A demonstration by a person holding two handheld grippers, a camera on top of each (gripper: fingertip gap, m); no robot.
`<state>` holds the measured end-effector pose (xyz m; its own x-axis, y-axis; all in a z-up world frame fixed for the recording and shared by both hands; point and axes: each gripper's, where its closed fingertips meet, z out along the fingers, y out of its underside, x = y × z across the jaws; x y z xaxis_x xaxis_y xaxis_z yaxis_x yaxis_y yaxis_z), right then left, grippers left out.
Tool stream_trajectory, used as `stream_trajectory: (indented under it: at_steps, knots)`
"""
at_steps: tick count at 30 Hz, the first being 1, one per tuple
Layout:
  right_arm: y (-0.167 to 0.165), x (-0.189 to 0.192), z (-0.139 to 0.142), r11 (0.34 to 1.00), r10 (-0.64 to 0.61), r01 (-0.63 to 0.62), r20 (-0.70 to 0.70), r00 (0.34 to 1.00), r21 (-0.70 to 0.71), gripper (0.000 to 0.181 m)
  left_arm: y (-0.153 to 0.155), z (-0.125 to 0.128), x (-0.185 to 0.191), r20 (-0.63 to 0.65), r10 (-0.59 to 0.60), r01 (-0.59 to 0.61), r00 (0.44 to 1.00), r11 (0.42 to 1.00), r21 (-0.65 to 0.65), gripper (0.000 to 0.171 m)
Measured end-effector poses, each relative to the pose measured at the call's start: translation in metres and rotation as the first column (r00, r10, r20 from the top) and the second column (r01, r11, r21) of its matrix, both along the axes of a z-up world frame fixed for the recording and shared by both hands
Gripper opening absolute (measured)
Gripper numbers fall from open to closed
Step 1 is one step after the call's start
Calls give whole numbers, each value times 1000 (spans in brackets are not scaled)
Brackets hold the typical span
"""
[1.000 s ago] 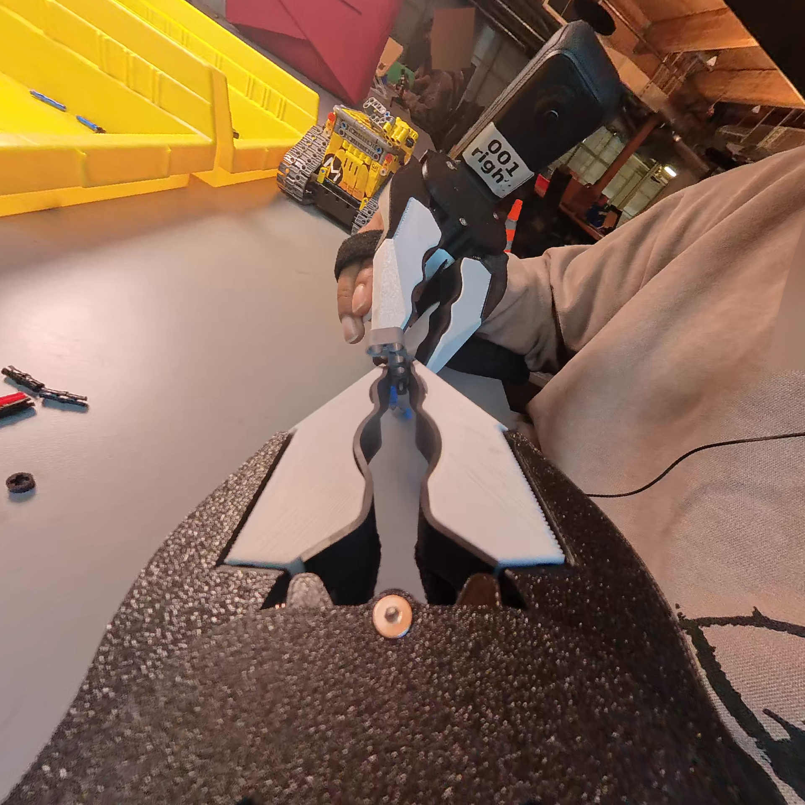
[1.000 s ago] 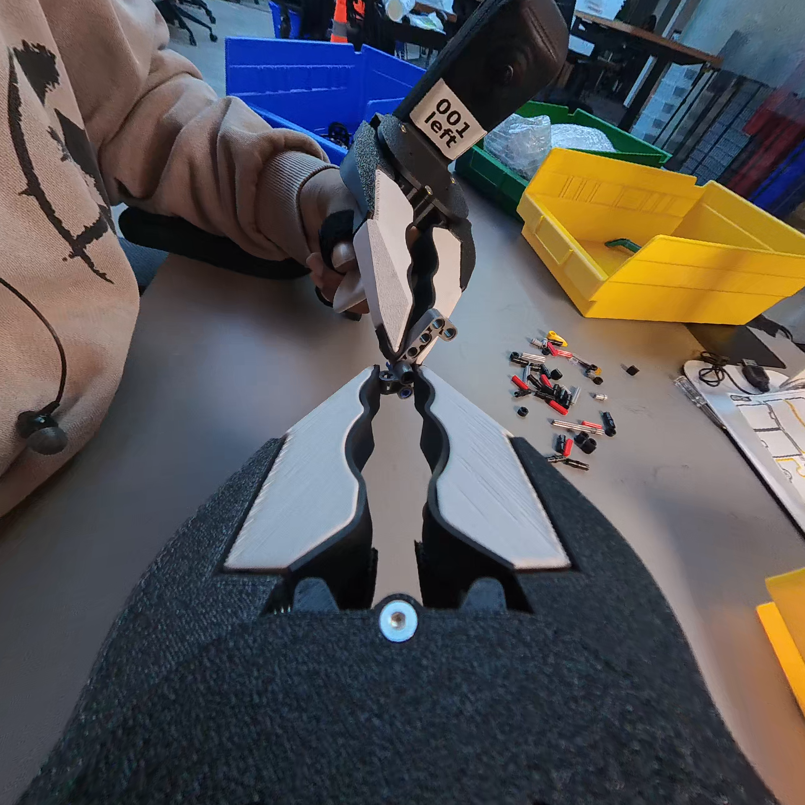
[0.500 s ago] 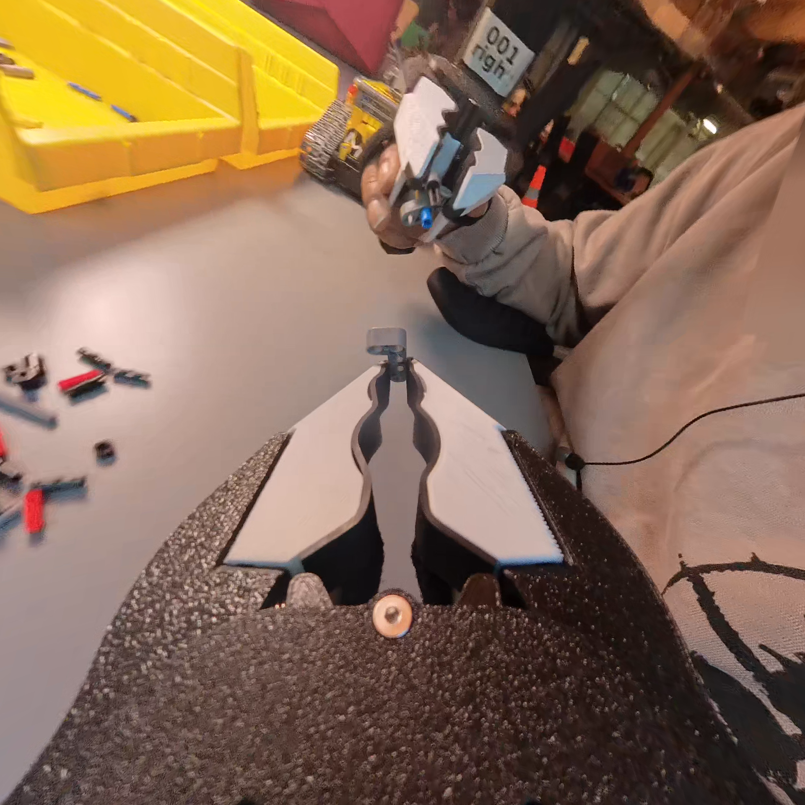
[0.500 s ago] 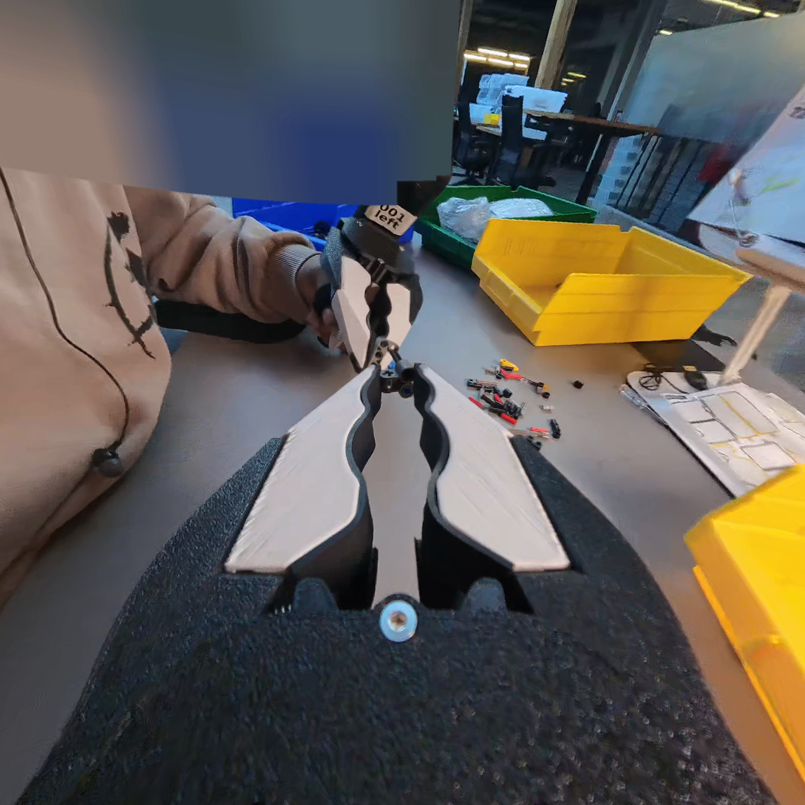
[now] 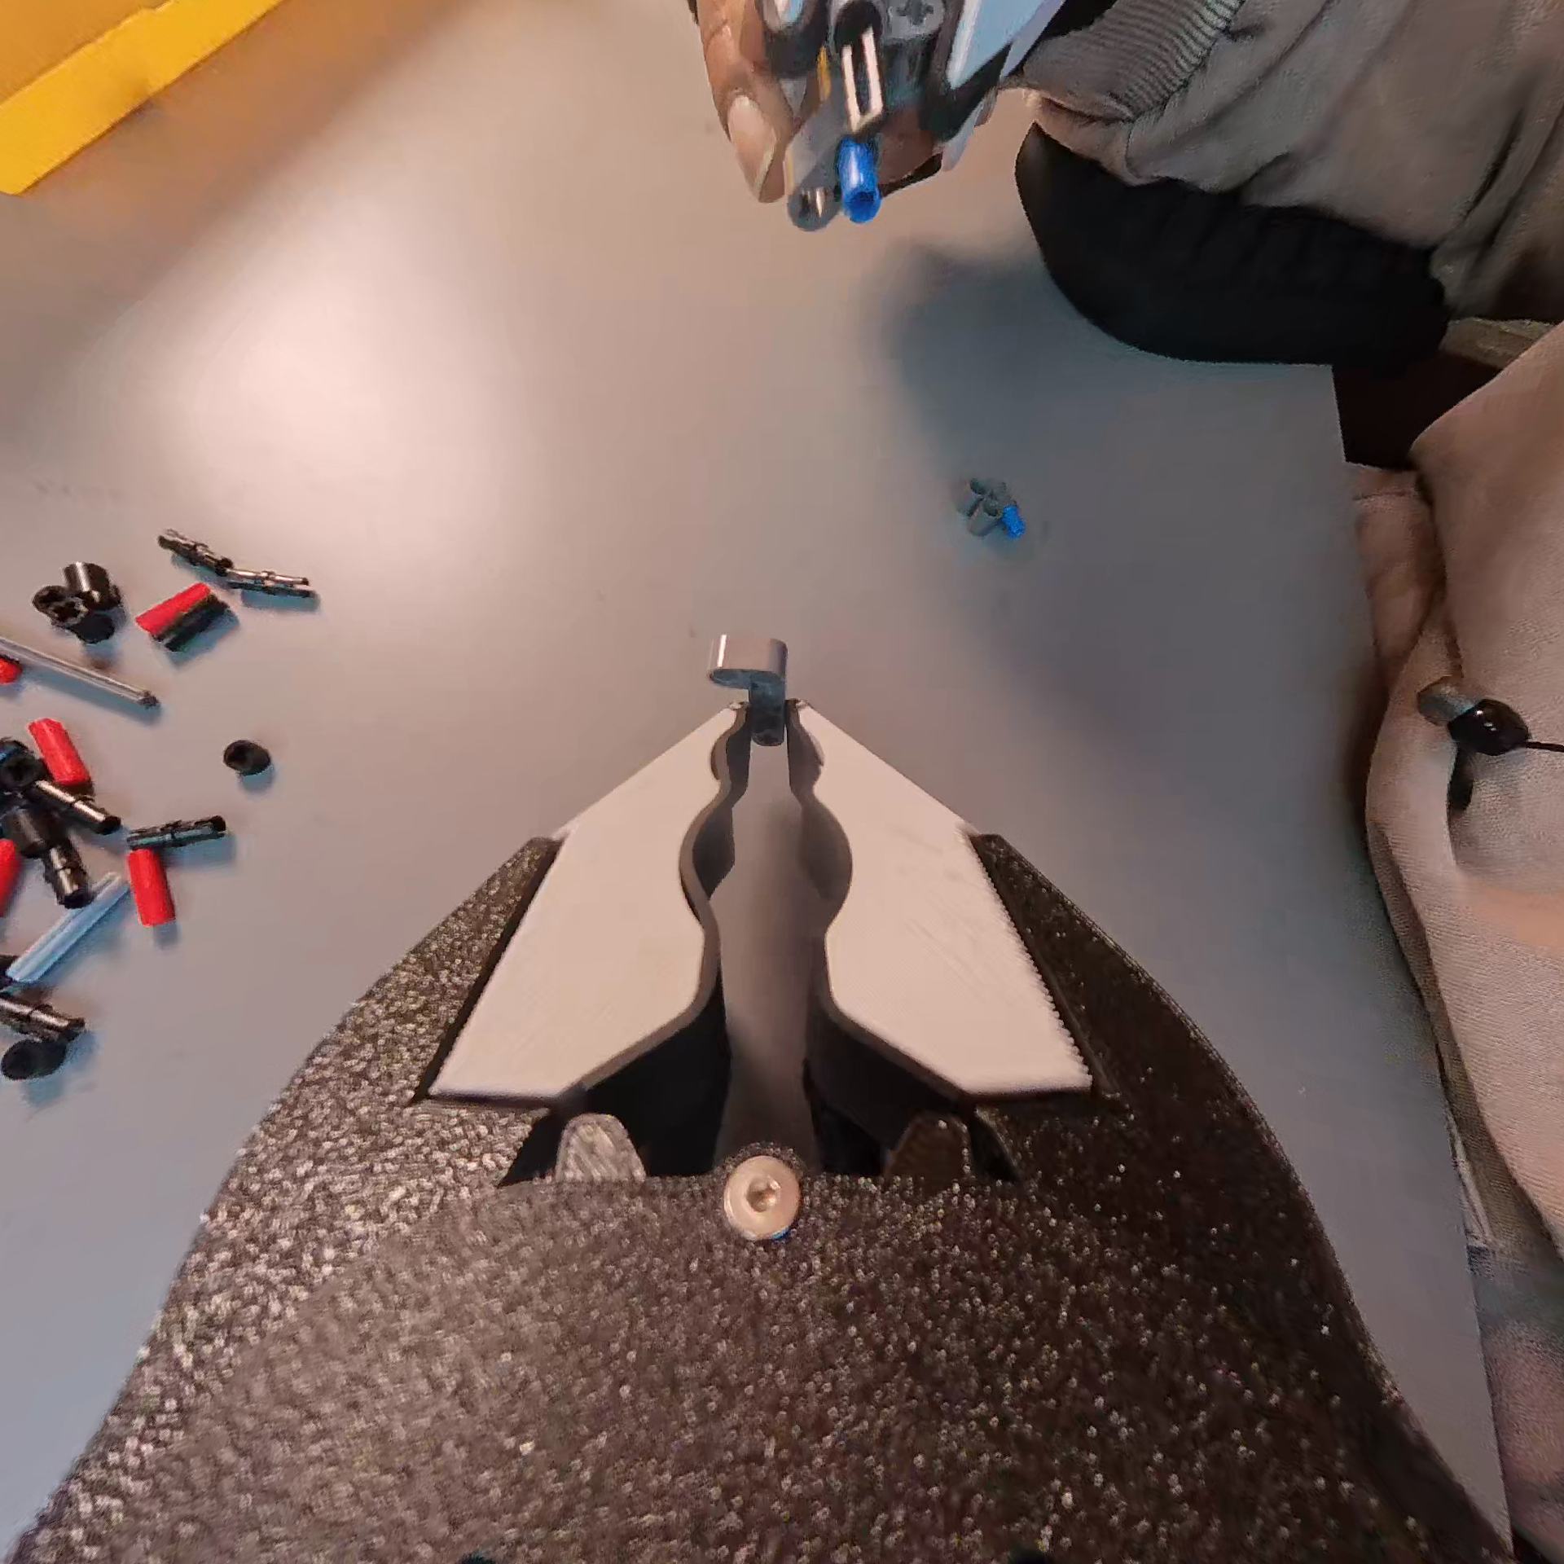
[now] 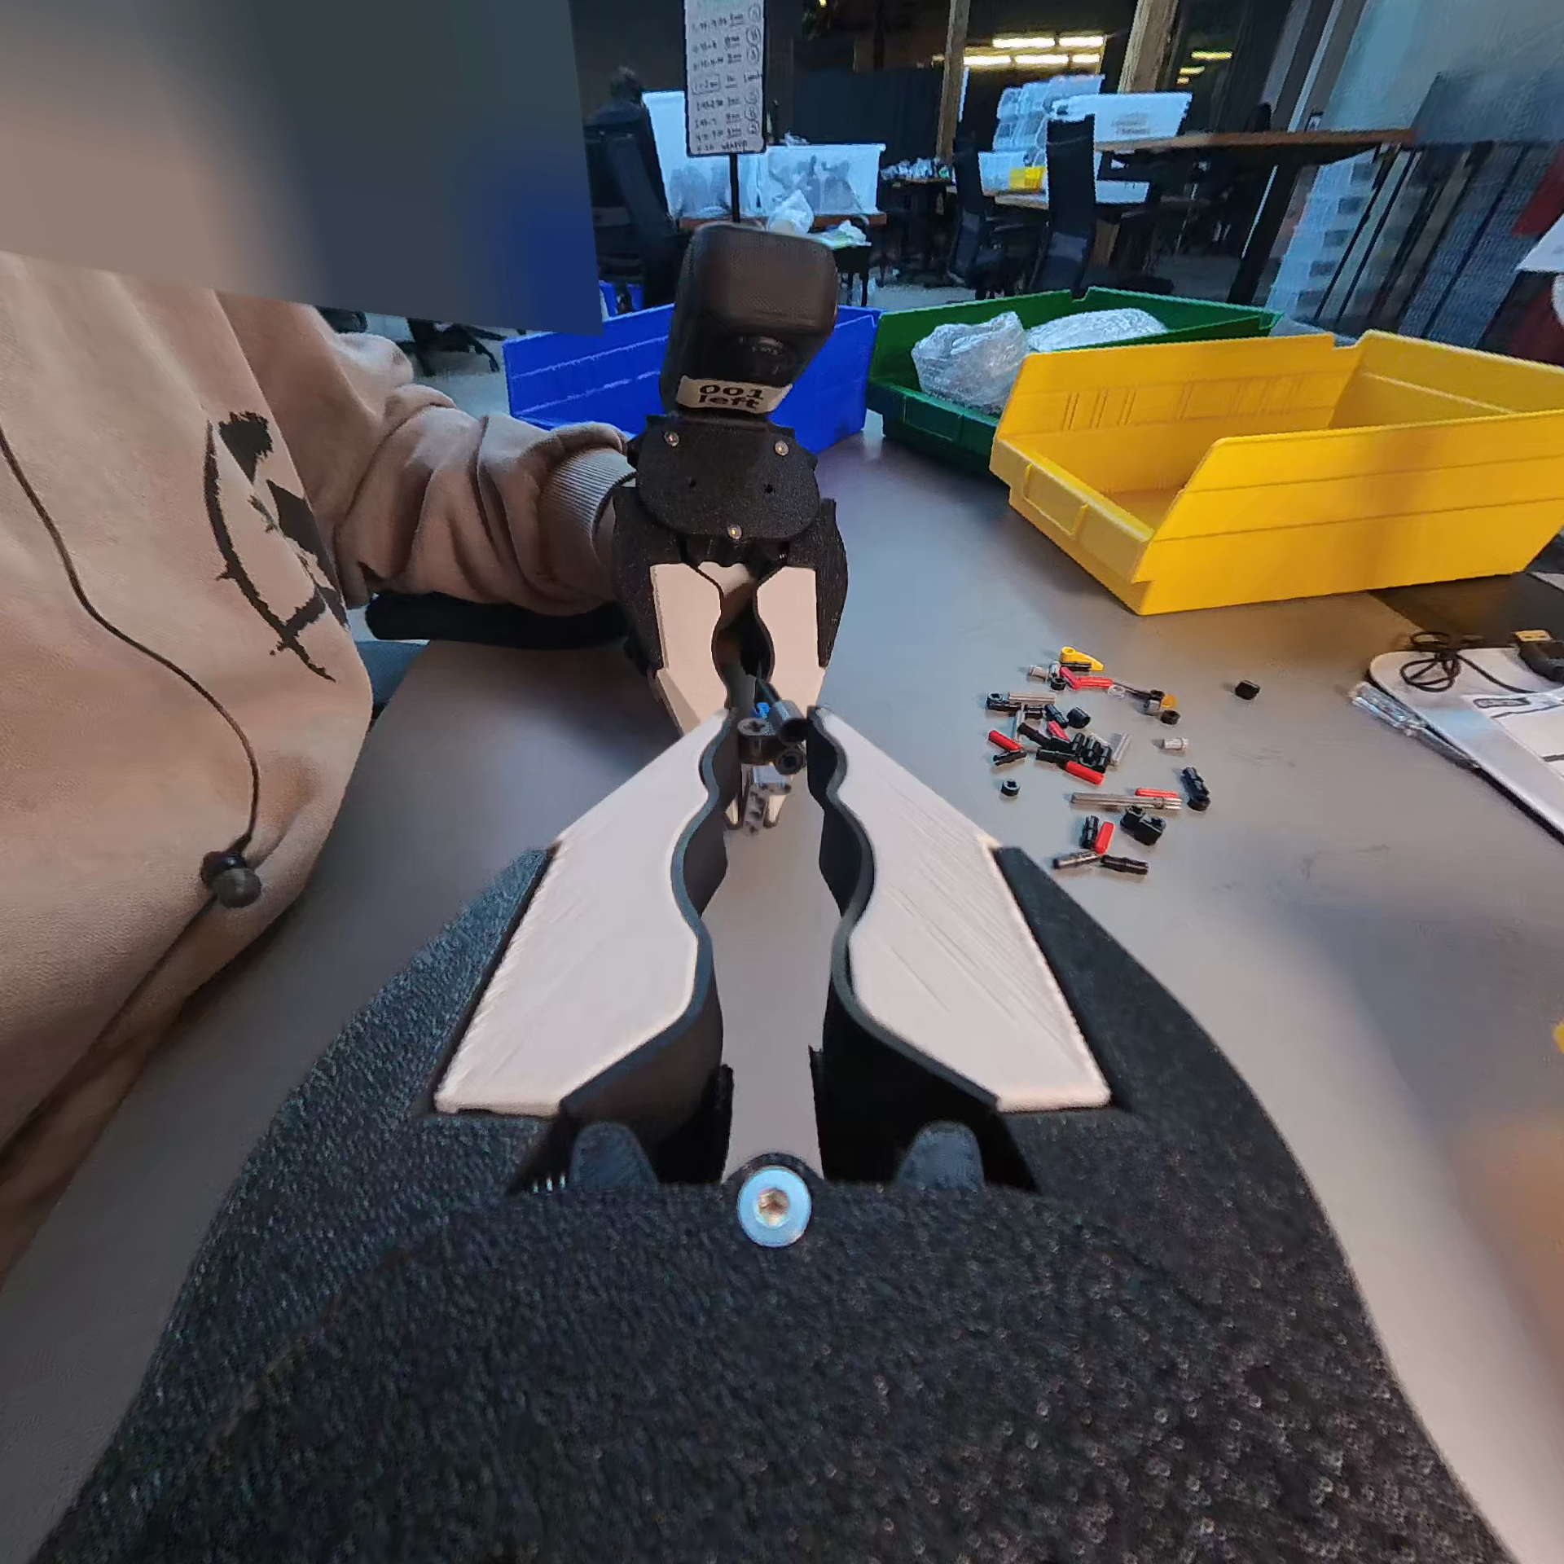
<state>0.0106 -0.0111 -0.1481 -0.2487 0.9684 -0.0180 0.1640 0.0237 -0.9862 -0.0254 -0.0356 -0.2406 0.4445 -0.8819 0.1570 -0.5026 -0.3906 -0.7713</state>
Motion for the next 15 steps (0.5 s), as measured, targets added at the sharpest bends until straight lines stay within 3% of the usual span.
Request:
stream_trajectory:
  at_steps: [7, 12, 15]
  knots:
    - [-3, -8, -25, 999, -4, 1, 93, 996, 39, 14, 4, 4, -8, 3, 9, -9, 1000, 999, 33, 19]
    - [-12, -14, -24, 999, 10, -14, 78, 997, 52, 14, -6, 49, 9, 285, -47, 41, 957, 999, 28, 18]
    - [-16, -16, -24, 995, 9, -16, 77, 997, 95, 14, -4, 61, 12, 343, -33, 20, 939, 999, 42, 15]
